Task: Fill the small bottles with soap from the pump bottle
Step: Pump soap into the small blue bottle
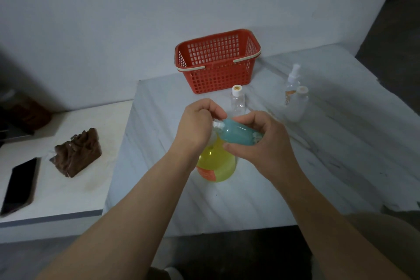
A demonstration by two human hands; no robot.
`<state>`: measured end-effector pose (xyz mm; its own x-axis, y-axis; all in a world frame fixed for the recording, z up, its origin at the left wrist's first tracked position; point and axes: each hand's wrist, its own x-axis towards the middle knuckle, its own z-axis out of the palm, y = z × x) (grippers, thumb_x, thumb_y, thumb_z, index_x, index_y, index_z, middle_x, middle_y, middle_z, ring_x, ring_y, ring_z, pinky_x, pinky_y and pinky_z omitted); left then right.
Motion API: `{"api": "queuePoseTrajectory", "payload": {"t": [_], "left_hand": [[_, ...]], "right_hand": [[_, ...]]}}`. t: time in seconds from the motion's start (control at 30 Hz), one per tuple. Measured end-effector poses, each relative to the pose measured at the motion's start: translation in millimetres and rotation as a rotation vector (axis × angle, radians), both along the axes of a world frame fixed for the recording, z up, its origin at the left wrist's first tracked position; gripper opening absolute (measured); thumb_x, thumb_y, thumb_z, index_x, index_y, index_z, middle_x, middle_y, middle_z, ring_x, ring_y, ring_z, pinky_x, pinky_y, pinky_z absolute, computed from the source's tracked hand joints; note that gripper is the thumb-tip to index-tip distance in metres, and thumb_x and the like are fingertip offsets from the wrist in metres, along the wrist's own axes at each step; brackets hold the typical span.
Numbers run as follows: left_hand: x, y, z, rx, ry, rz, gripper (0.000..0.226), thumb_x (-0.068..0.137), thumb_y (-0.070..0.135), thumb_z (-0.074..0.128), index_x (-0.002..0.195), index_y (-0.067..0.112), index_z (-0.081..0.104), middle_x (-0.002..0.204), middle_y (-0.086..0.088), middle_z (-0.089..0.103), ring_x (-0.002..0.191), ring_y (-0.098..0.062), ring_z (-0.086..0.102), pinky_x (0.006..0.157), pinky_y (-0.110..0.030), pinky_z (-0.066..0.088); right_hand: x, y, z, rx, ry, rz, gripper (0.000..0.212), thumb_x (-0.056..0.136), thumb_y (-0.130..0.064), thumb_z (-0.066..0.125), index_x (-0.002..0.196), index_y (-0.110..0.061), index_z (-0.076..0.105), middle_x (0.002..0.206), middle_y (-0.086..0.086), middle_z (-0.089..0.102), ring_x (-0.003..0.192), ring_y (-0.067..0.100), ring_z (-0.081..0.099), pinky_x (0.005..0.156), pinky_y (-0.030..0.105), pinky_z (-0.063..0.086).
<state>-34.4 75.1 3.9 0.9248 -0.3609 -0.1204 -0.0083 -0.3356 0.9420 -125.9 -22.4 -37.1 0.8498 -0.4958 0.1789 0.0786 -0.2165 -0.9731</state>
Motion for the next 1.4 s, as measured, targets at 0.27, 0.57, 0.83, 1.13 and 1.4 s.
{"api": "queuePoseTrajectory", "payload": {"t": [0.27, 0.57, 0.83, 1.13, 1.4], "left_hand": [[-2, -1, 7, 0.037, 0.04, 0.017, 0.038, 0.077, -0.006, 0.03, 0.065, 0.012, 0.06, 0.069, -0.007, 0.059, 0.06, -0.017, 0.05, 0.05, -0.023, 0.037], [-1, -3, 20, 0.068, 0.049, 0.0, 0.035, 0.083, -0.005, 0.036, 0.065, 0.012, 0.061, 0.068, -0.003, 0.06, 0.061, -0.013, 0.051, 0.05, -0.02, 0.037], [-5, 1, 16, 0.035, 0.061, 0.01, 0.037, 0.078, -0.007, 0.032, 0.064, 0.011, 0.061, 0.066, -0.007, 0.06, 0.057, -0.017, 0.05, 0.047, -0.022, 0.037], [-3, -1, 7, 0.039, 0.047, 0.008, 0.037, 0.073, -0.009, 0.029, 0.059, 0.011, 0.057, 0.06, -0.007, 0.055, 0.052, -0.016, 0.046, 0.045, -0.02, 0.034], [-5, 0, 8, 0.039, 0.065, 0.012, 0.036, 0.077, -0.007, 0.031, 0.062, 0.011, 0.058, 0.064, -0.006, 0.057, 0.055, -0.015, 0.048, 0.044, -0.017, 0.037]], "right_hand": [[-2, 1, 9, -0.023, -0.014, -0.001, 0.044, 0.055, -0.008, 0.087, 0.078, -0.036, 0.062, 0.086, -0.008, 0.069, 0.077, 0.004, 0.064, 0.065, 0.015, 0.05], [-4, 0, 11, -0.029, -0.041, 0.008, 0.042, 0.055, -0.012, 0.087, 0.082, -0.033, 0.063, 0.087, -0.003, 0.07, 0.076, 0.008, 0.066, 0.064, 0.021, 0.053], [-5, 2, 14, -0.035, -0.038, 0.011, 0.042, 0.056, -0.009, 0.088, 0.08, -0.033, 0.063, 0.087, -0.006, 0.069, 0.076, 0.007, 0.065, 0.063, 0.016, 0.05], [-2, 1, 7, -0.031, -0.019, -0.004, 0.044, 0.054, -0.007, 0.087, 0.078, -0.034, 0.062, 0.084, -0.01, 0.067, 0.075, 0.003, 0.063, 0.062, 0.011, 0.046], [-4, 2, 10, -0.045, -0.02, -0.002, 0.043, 0.055, -0.009, 0.087, 0.078, -0.035, 0.062, 0.086, -0.008, 0.067, 0.075, 0.002, 0.063, 0.062, 0.011, 0.046]]}}
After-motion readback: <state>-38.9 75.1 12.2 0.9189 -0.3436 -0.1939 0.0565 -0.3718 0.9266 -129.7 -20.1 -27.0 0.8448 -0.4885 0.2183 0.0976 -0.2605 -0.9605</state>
